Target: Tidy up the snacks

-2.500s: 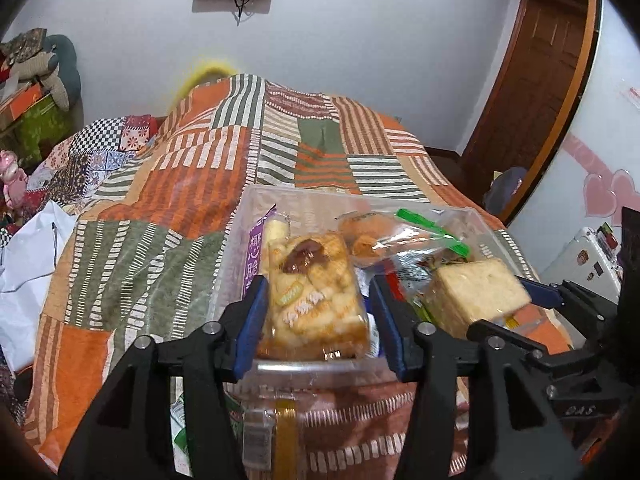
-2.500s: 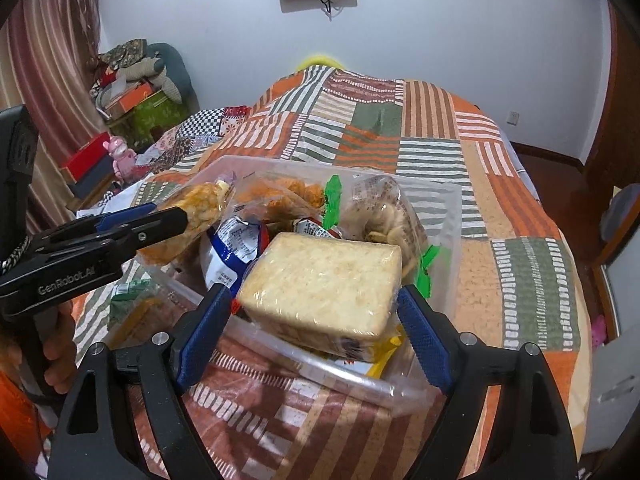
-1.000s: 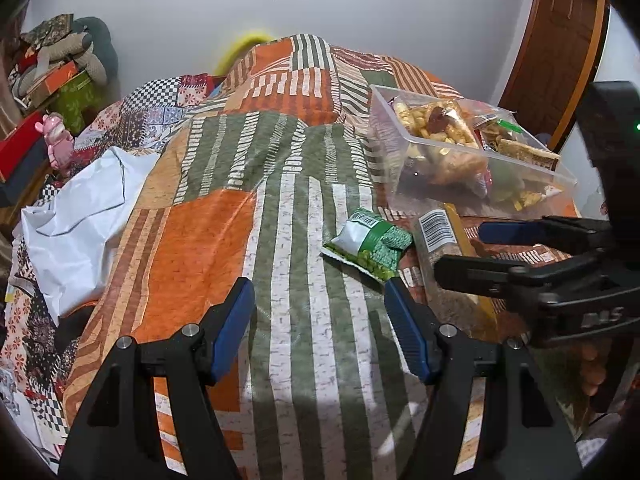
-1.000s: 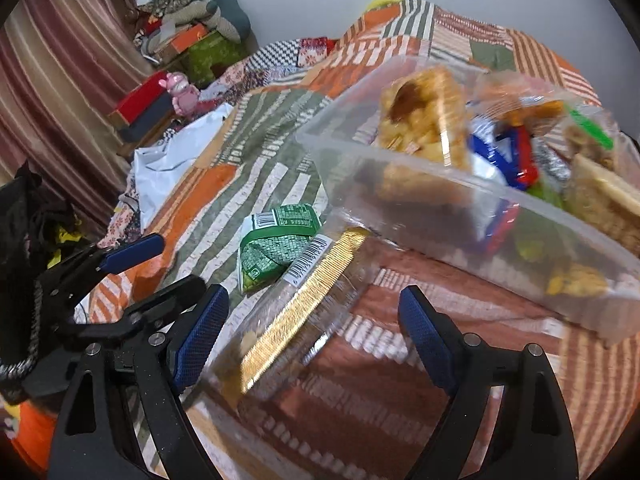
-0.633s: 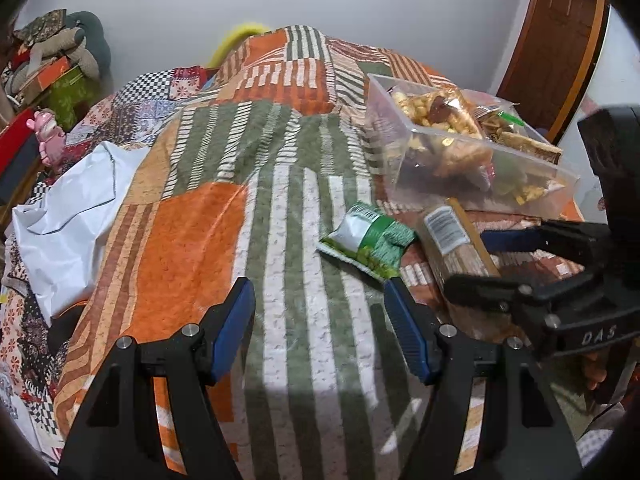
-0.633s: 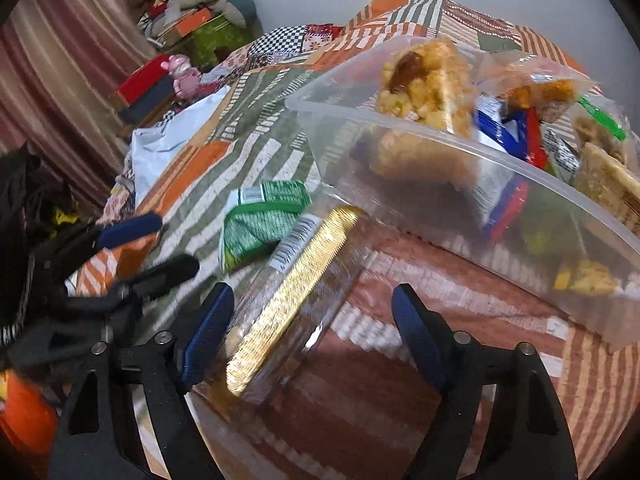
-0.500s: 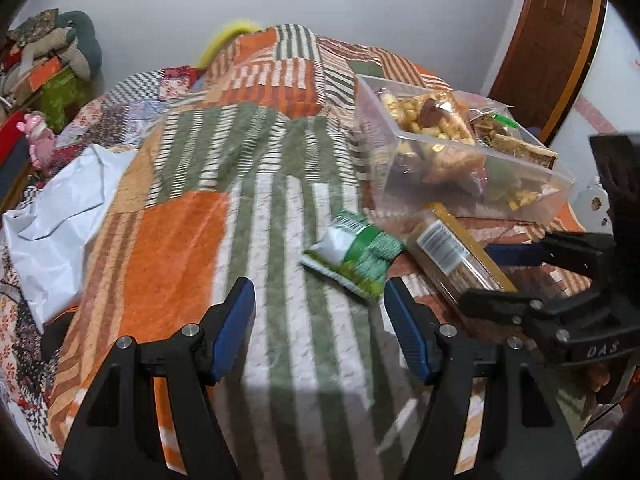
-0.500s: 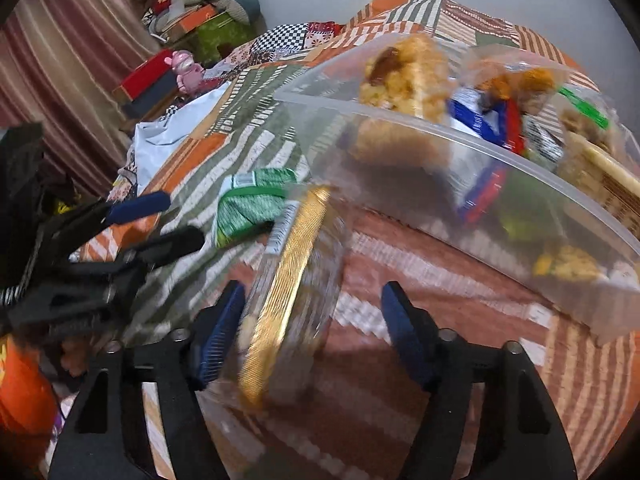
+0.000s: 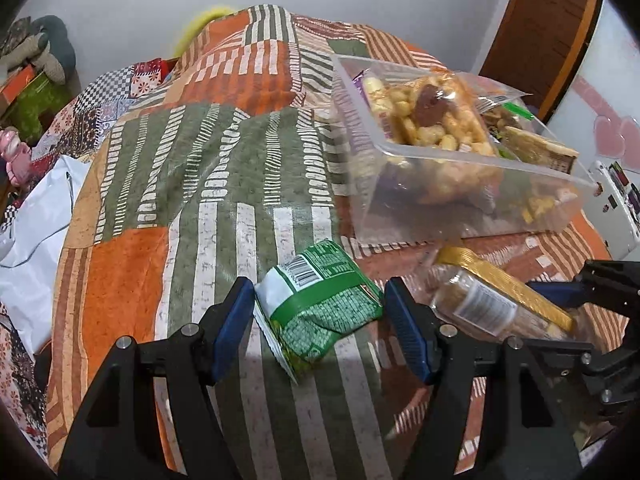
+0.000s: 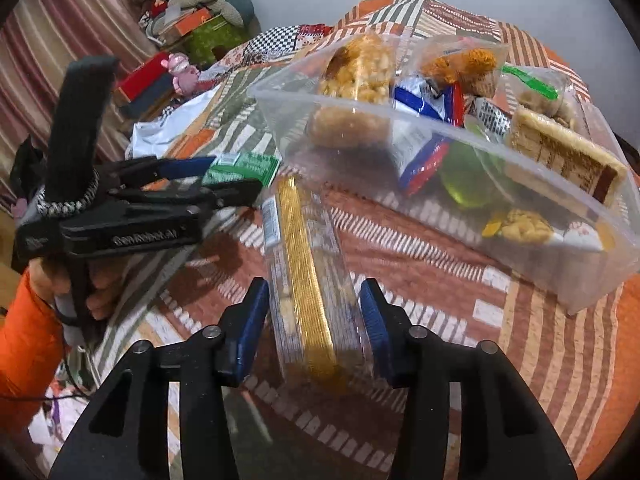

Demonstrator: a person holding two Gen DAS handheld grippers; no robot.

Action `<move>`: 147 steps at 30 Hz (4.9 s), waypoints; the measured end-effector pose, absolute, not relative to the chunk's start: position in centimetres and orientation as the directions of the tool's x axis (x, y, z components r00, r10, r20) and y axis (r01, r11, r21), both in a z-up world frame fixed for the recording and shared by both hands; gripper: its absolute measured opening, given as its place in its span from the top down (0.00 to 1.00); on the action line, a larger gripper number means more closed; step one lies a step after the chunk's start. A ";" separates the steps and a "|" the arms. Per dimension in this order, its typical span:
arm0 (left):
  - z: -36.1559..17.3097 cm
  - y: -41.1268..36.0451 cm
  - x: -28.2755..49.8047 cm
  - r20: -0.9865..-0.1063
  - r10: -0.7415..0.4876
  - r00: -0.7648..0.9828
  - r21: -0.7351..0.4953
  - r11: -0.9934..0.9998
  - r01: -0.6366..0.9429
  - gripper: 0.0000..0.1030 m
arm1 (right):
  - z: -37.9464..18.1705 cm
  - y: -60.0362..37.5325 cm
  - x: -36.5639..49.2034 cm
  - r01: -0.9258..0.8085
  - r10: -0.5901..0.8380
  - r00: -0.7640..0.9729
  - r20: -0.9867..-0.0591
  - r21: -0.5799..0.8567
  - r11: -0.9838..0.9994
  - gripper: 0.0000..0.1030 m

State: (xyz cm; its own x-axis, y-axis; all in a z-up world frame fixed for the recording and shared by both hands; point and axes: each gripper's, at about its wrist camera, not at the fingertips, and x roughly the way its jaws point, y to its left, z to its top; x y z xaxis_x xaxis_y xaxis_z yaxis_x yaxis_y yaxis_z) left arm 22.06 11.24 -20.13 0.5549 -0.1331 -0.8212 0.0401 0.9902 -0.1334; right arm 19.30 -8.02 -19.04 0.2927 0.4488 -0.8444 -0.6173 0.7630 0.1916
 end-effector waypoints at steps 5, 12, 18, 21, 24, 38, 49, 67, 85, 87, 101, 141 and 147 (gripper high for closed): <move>-20.4 11.7 21.8 -0.809 -0.142 0.571 -0.155 0.988 0.026 0.39 | -19.2 -6.7 19.7 -0.632 0.442 0.297 -0.847 0.173 0.756 0.54; -19.9 12.0 20.0 -0.795 -0.139 0.591 -0.155 0.988 0.023 0.50 | -19.9 -5.7 19.6 -0.649 0.412 0.323 -0.852 0.117 0.752 0.62; -18.8 11.0 18.0 -0.781 -0.127 0.612 -0.123 0.991 0.049 0.53 | -19.5 -6.1 18.8 -0.661 0.434 0.338 -0.835 0.117 0.741 0.68; -18.0 10.7 17.2 -0.770 -0.124 0.626 -0.119 0.992 0.050 0.53 | -19.2 -6.5 18.5 -0.656 0.443 0.345 -0.828 0.125 0.744 0.68; -16.9 10.5 16.6 -0.755 -0.126 0.644 -0.122 0.991 0.051 0.53 | -18.6 -7.3 18.1 -0.649 0.453 0.356 -0.818 0.132 0.749 0.68; -11.2 8.4 16.5 -0.661 -0.164 0.732 -0.153 0.985 0.081 0.53 | -13.4 -11.8 17.5 -0.592 0.501 0.487 -0.715 0.151 0.792 0.68; -9.4 5.8 18.6 -0.624 -0.212 0.752 -0.176 0.976 0.130 0.53 | -10.2 -14.9 19.4 -0.511 0.485 0.614 -0.623 0.156 0.845 0.68; -11.6 0.7 24.1 -0.655 -0.316 0.687 -0.212 0.949 0.234 0.53 | -10.5 -18.2 23.1 -0.418 0.419 0.664 -0.619 0.158 0.895 0.68; -14.1 0.0 29.0 -0.680 -0.328 0.656 -0.247 0.944 0.216 0.53 | -12.6 -16.1 26.9 -0.426 0.442 0.597 -0.670 0.202 0.882 0.68; -14.5 0.2 29.1 -0.685 -0.325 0.652 -0.250 0.945 0.209 0.53 | -12.9 -15.9 27.1 -0.432 0.445 0.590 -0.674 0.203 0.879 0.68; -14.1 0.0 27.9 -0.693 -0.306 0.653 -0.237 0.952 0.195 0.52 | -12.3 -15.9 27.4 -0.434 0.465 0.575 -0.673 0.230 0.871 0.60; 4.3 0.0 6.1 -0.265 -0.112 0.958 -0.093 0.992 0.090 0.01 | 0.6 -21.1 10.6 -0.497 0.508 0.805 -0.308 0.118 0.860 0.02; 4.1 -0.4 5.5 -0.265 -0.105 0.959 -0.087 0.993 0.084 0.01 | 0.5 -20.6 10.2 -0.486 0.492 0.817 -0.300 0.099 0.868 0.00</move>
State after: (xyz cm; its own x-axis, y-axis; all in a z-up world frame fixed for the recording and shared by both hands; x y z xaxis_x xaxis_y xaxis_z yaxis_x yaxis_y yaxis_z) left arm 5.52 -0.38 4.06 0.9586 -0.1047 -0.2648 0.0844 0.9926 -0.0873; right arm 10.18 -20.62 0.52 0.8174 0.4919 -0.2998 -0.4863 0.8682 0.0988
